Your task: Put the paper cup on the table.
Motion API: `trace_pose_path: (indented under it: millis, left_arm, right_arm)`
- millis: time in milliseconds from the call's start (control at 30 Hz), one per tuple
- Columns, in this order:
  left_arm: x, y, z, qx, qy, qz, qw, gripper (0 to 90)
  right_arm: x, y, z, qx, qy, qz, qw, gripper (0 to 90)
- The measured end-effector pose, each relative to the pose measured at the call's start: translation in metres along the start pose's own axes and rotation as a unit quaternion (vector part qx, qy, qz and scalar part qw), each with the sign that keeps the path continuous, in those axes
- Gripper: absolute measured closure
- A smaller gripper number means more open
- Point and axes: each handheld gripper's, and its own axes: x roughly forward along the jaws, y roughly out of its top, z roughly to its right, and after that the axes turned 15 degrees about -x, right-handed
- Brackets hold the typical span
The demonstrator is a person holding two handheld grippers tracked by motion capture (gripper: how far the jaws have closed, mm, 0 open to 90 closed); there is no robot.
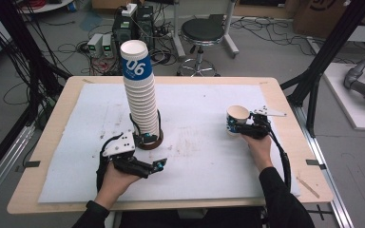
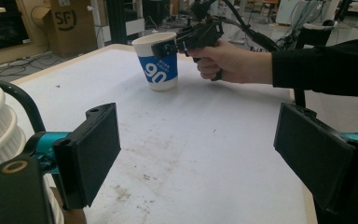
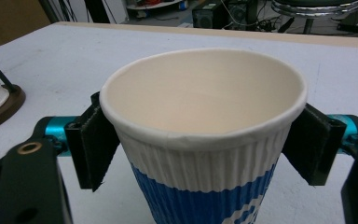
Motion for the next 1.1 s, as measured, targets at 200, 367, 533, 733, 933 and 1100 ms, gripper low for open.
trace_pose_path:
  millis: [200, 367, 533, 733, 933, 1100]
  left_arm:
    - [-0.0017, 0.0001, -0.0002, 0.0, 0.001, 0.001, 1.0, 14.3]
    - [-0.0019, 0.0006, -0.0001, 0.0, 0.001, 0.002, 1.0, 14.3]
    - [-0.0007, 0.0006, 0.0003, 0.0, 0.0, 0.0, 1.0, 14.3]
    - [0.0007, 0.0006, -0.001, -0.001, -0.001, -0.001, 1.0, 14.3]
    - [0.0013, 0.001, -0.0004, -0.001, -0.003, -0.001, 1.0, 14.3]
    - [0.001, 0.001, -0.0001, -0.002, -0.002, 0.001, 1.0, 14.3]
  right_arm:
    - [-0.0012, 0.0012, -0.0016, -0.01, -0.002, -0.007, 0.9999, 19.1]
    - [-0.0034, 0.0022, -0.0026, -0.019, -0.005, -0.018, 0.9997, 17.7]
    - [-0.0055, 0.0008, -0.0034, -0.024, -0.009, -0.019, 0.9995, 17.3]
    - [-0.0066, 0.0003, -0.0039, -0.03, -0.009, -0.023, 0.9992, 17.0]
    - [-0.0053, -0.0006, -0.0062, -0.031, -0.014, -0.04, 0.9986, 14.2]
    - [-0.006, 0.0, -0.008, -0.04, -0.016, -0.048, 0.9979, 14.1]
